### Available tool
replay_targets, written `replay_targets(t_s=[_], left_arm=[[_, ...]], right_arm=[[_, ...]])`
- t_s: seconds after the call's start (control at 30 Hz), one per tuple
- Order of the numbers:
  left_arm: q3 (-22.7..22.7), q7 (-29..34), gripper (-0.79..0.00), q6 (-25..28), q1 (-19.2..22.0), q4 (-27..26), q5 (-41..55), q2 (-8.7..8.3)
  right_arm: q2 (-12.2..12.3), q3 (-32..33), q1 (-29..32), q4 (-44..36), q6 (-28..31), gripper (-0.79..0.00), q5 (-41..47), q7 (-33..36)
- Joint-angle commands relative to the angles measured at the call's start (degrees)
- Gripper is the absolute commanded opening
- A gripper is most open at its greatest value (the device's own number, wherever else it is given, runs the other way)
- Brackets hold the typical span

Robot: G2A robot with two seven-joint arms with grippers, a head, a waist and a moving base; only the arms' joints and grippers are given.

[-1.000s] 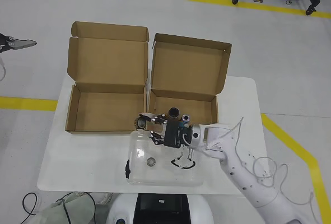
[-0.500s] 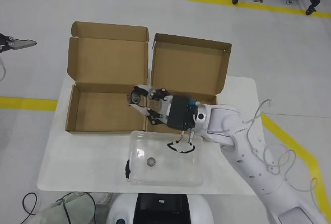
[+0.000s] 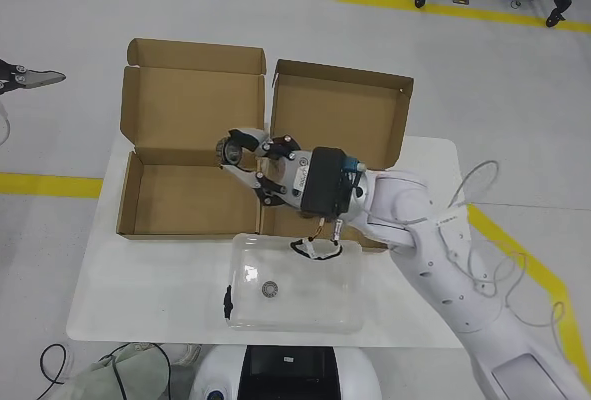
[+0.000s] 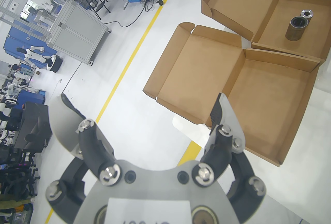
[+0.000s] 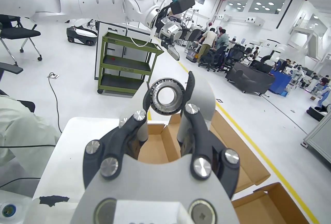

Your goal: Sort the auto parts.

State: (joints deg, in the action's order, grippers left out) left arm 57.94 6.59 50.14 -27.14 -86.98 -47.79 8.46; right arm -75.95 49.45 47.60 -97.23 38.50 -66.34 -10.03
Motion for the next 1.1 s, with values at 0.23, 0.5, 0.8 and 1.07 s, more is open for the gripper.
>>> replay_targets(t_s=[0.23, 0.5, 0.8, 1.07], left_arm=[[0.0, 0.0, 0.0, 0.0, 0.0, 0.0, 0.0, 0.0], [0.0, 0.0, 0.0, 0.0, 0.0, 0.0, 0.0, 0.0], [0.0, 0.0, 0.0, 0.0, 0.0, 0.0, 0.0, 0.0], [0.0, 0.0, 0.0, 0.0, 0.0, 0.0, 0.0, 0.0]], right_arm=[[-0.41, -0.81, 1.01, 1.46, -0.37, -0.785, -1.99, -0.69], [-0.52, -1.72, 1.89, 3.17, 0.27, -0.785, -4.72, 1.8], [-1.37, -4.8, 0.95, 6.14, 0.22, -0.785, -5.91, 7.81], [-3.23, -9.23, -1.87, 12.8, -0.11, -0.785, -5.92, 9.09]])
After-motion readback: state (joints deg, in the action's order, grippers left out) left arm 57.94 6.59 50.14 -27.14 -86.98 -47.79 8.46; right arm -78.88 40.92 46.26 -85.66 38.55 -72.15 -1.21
